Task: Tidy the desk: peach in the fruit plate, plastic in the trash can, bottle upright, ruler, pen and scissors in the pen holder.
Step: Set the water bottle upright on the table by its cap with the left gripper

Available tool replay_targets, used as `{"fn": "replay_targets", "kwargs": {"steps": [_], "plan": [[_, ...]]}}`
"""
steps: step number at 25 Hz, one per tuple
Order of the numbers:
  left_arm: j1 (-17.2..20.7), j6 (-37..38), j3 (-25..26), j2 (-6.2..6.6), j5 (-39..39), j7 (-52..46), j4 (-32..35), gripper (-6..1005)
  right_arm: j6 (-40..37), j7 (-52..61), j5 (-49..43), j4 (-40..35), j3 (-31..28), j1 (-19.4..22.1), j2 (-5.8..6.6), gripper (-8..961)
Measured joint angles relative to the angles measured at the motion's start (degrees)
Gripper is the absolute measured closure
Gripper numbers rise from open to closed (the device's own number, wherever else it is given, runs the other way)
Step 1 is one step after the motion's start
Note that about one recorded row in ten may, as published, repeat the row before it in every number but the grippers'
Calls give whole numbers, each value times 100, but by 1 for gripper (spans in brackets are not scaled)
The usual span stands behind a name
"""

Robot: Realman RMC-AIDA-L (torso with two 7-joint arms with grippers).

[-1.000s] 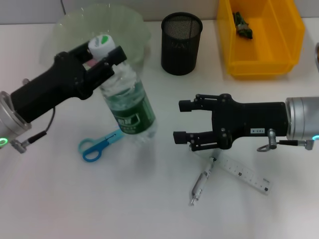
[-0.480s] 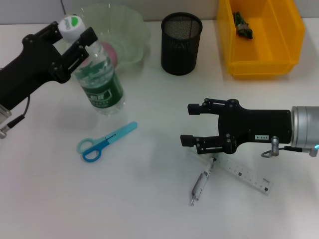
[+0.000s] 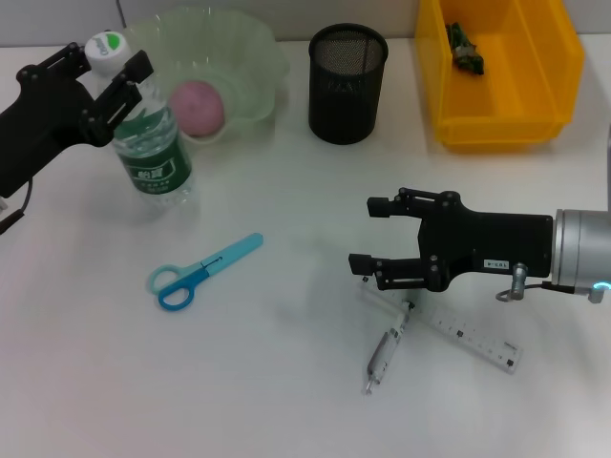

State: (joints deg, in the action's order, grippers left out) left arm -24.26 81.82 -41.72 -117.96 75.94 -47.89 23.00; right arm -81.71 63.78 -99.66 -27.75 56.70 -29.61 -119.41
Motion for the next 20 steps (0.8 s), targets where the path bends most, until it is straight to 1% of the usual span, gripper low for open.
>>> {"fn": "replay_targets", "kwargs": {"steps": [10, 20], "plan": [[1, -597, 113, -6, 0, 203, 11, 529, 265, -323, 231, 229, 46, -18, -15, 131], [-46, -1033, 202, -24, 0, 219, 12, 522, 287, -378, 237, 280, 51, -49, -21, 132]]}}
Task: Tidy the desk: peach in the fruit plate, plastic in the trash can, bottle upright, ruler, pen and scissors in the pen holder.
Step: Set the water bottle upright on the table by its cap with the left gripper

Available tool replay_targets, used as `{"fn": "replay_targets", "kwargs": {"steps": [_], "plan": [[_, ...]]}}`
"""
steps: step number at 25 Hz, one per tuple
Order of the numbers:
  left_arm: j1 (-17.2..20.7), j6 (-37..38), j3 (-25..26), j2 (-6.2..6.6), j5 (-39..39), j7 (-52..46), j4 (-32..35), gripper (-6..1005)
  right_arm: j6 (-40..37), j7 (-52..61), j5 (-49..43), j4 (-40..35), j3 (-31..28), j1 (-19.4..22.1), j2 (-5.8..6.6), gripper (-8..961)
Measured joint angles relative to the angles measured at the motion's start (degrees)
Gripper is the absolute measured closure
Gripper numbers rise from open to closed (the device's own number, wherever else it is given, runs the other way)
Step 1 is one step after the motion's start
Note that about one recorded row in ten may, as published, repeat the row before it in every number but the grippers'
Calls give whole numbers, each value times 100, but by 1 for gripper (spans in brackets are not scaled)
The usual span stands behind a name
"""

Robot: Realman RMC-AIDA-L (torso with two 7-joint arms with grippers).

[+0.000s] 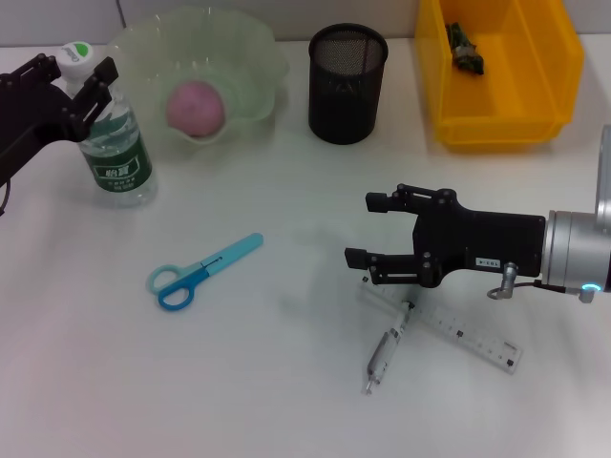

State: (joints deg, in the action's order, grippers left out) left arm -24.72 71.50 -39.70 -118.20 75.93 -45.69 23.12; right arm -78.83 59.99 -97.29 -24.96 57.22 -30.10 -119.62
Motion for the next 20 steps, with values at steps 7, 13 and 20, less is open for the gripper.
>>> {"fn": "replay_targets", "kwargs": {"steps": [7, 13, 20], "plan": [[-45, -145, 6, -19, -22, 191, -32, 516, 6, -4, 0, 0, 1, -5, 0, 133], [-51, -153, 7, -19, -75, 193, -41, 512, 10, -5, 0, 1, 0, -13, 0, 132], [-70, -154, 7, -19, -87, 193, -44, 507, 11, 4, 0, 0, 0, -23, 0, 132]]}}
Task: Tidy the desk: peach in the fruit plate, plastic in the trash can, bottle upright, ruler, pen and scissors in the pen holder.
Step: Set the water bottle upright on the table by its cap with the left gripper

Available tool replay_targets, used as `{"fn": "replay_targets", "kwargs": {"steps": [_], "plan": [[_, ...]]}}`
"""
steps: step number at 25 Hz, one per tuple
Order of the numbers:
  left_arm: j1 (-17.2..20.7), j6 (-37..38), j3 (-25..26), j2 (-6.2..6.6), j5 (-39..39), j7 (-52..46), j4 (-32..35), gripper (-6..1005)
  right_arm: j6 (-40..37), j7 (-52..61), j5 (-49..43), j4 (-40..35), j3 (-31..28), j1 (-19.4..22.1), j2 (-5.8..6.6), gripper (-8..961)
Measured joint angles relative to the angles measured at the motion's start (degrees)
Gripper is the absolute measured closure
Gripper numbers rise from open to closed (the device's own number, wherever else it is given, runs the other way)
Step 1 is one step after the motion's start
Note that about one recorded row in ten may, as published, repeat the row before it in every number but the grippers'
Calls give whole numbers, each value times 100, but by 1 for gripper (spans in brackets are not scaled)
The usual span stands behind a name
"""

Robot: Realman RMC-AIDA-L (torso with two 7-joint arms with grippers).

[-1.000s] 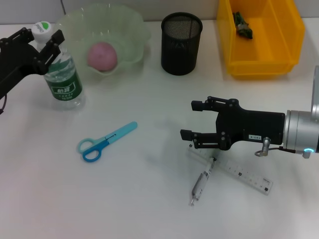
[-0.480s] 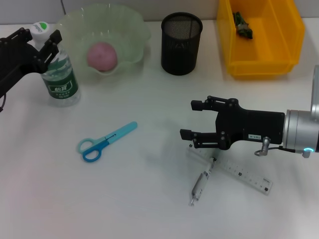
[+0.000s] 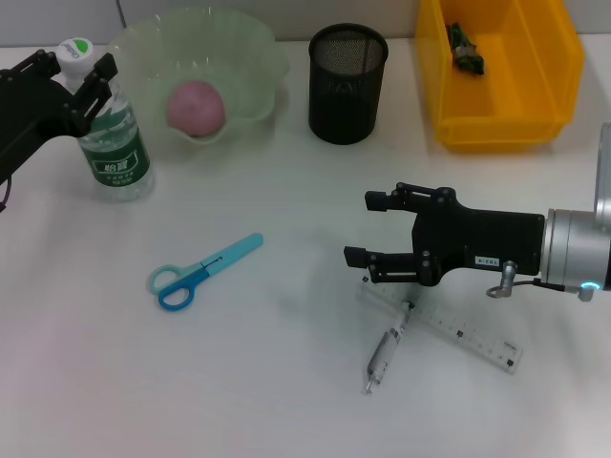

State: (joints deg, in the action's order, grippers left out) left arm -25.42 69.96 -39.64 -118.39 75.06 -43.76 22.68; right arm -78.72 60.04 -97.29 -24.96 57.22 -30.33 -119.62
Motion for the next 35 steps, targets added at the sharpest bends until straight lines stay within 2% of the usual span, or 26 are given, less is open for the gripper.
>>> {"fn": "replay_targets", "kwargs": {"steps": [35], "plan": [[-16, 0, 0, 0, -1, -12, -2, 480, 121, 9, -1, 79, 0, -70, 9, 132]]}}
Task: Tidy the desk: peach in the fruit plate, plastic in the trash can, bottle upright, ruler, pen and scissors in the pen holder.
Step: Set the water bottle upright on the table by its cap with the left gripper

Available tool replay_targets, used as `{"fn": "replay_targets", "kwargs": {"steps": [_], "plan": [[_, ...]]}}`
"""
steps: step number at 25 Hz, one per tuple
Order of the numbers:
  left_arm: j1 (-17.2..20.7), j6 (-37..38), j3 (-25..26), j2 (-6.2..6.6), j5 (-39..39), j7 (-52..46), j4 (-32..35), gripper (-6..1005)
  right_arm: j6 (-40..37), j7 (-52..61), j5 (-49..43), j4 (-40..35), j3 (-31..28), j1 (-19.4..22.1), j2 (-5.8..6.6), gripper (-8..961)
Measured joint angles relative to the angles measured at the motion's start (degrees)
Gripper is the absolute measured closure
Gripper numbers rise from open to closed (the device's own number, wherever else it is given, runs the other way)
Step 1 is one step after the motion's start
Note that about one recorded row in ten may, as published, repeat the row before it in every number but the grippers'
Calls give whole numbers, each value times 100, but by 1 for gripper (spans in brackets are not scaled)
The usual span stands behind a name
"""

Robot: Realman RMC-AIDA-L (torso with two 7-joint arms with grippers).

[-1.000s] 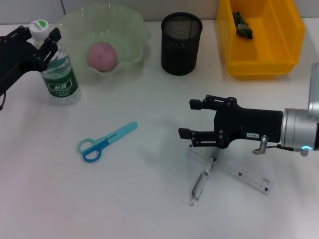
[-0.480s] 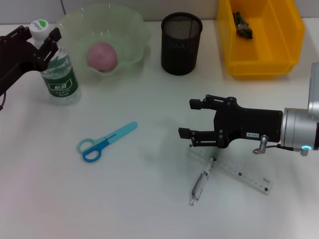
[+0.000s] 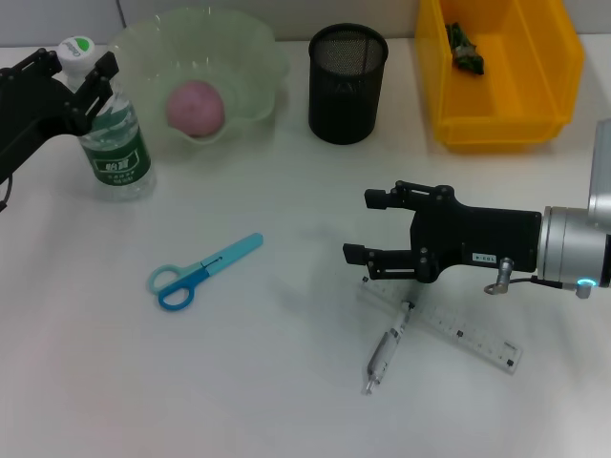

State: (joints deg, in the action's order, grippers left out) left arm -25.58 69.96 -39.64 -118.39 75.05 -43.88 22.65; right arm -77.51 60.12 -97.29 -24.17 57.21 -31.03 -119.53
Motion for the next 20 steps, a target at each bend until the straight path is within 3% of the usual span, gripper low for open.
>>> {"fn": "replay_targets", "kwargs": {"steps": [7, 17, 20], "plan": [[-5, 4, 0, -5, -2, 13, 4, 475, 1, 27, 0, 0, 0, 0, 0, 132], [16, 11, 0, -9, 0, 17, 23, 248, -5, 32, 0, 0, 0, 0, 0, 133], [40, 202, -1, -10, -121, -104, 43, 231, -3, 33, 0, 0, 0, 10, 0, 132]]}}
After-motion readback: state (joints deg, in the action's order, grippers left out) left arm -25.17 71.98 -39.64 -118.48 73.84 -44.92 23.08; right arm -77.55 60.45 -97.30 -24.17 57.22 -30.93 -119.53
